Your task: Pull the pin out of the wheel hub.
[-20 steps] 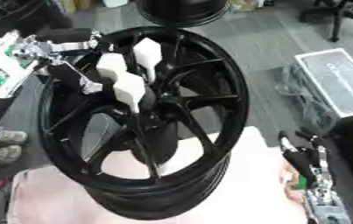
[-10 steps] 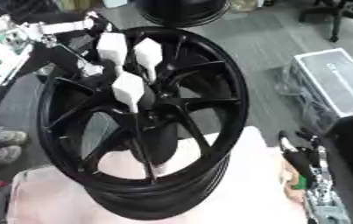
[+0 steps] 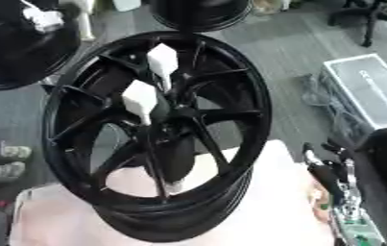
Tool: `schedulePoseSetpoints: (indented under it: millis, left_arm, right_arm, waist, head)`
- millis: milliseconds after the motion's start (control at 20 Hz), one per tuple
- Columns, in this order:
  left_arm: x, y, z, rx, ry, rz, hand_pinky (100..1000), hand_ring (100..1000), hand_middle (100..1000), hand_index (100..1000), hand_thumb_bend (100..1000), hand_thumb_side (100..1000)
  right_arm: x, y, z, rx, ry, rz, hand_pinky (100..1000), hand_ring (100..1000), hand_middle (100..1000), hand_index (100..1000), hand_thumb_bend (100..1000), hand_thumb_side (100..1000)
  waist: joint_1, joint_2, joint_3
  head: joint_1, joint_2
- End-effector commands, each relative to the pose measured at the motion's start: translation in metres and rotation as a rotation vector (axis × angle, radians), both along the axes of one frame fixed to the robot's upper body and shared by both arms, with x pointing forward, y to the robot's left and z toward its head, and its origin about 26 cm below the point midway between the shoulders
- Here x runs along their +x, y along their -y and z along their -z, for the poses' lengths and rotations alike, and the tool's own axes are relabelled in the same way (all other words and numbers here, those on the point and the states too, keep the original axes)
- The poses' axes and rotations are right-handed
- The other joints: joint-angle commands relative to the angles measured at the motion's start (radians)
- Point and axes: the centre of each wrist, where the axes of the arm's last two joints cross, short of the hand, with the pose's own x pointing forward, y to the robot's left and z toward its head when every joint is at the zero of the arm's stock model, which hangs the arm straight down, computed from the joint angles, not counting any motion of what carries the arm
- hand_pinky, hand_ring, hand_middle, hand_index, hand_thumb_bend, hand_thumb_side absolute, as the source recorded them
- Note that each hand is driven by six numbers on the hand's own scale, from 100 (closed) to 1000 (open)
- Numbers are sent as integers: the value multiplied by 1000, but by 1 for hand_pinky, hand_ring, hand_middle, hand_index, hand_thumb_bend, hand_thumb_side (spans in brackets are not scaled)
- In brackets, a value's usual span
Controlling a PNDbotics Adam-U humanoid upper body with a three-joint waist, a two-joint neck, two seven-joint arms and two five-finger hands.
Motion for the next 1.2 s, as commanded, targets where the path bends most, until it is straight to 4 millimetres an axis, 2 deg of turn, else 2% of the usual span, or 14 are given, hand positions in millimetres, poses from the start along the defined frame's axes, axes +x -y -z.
schedulePoseSetpoints:
  millis: [50,200,400,500,600,700,850,1000,1200]
  left_arm:
    - [-27,-67,-32,45,94,-19,439,419,339,583,100,293]
    - [-39,-119,-12,-2,16,-158,473,457,380,621,100,319]
    - [-43,-176,49,24,-170,-384,486,478,425,656,100,338]
    - [-43,-194,83,48,-259,-473,494,485,448,672,100,347]
    - [-45,-203,114,81,-327,-528,501,498,497,711,100,370]
    - [-45,-209,144,95,-381,-594,524,535,590,782,119,615]
    - [-44,-214,186,85,-429,-733,549,589,753,860,458,834]
    - [-45,-214,224,39,-438,-855,560,622,820,884,562,897]
    - [-45,-206,248,-74,-417,-890,562,642,834,885,611,941]
  right_arm:
    - [2,10,-7,-19,20,22,419,430,773,860,317,271]
    - [2,10,-8,-17,26,30,419,430,772,860,317,272]
    - [2,9,-8,-12,30,35,419,430,772,860,317,272]
    - [3,8,-8,-8,33,35,419,430,772,860,317,272]
    - [3,7,-8,-5,34,35,419,430,772,860,317,272]
    - [4,6,-8,-2,35,34,419,430,772,860,317,272]
    - [4,5,-8,1,37,29,418,430,771,860,316,272]
    - [5,3,-8,6,38,27,418,430,771,860,316,273]
    - [5,2,-8,10,39,28,418,430,771,860,316,273]
  waist:
    - [-6,-19,7]
    - [-8,-17,14]
    - [-14,-12,14]
    - [-17,-10,11]
    - [-21,-7,8]
    - [-25,-6,6]
    - [-31,-4,4]
    - [-37,-2,-3]
    - [-40,2,-5]
  head:
    - [-14,-2]
    - [-21,-2]
    - [-29,-2]
    - [-29,-2]
    - [-31,-2]
    - [-29,-2]
    - [-27,-2]
    - [-27,-2]
    - [-26,-2]
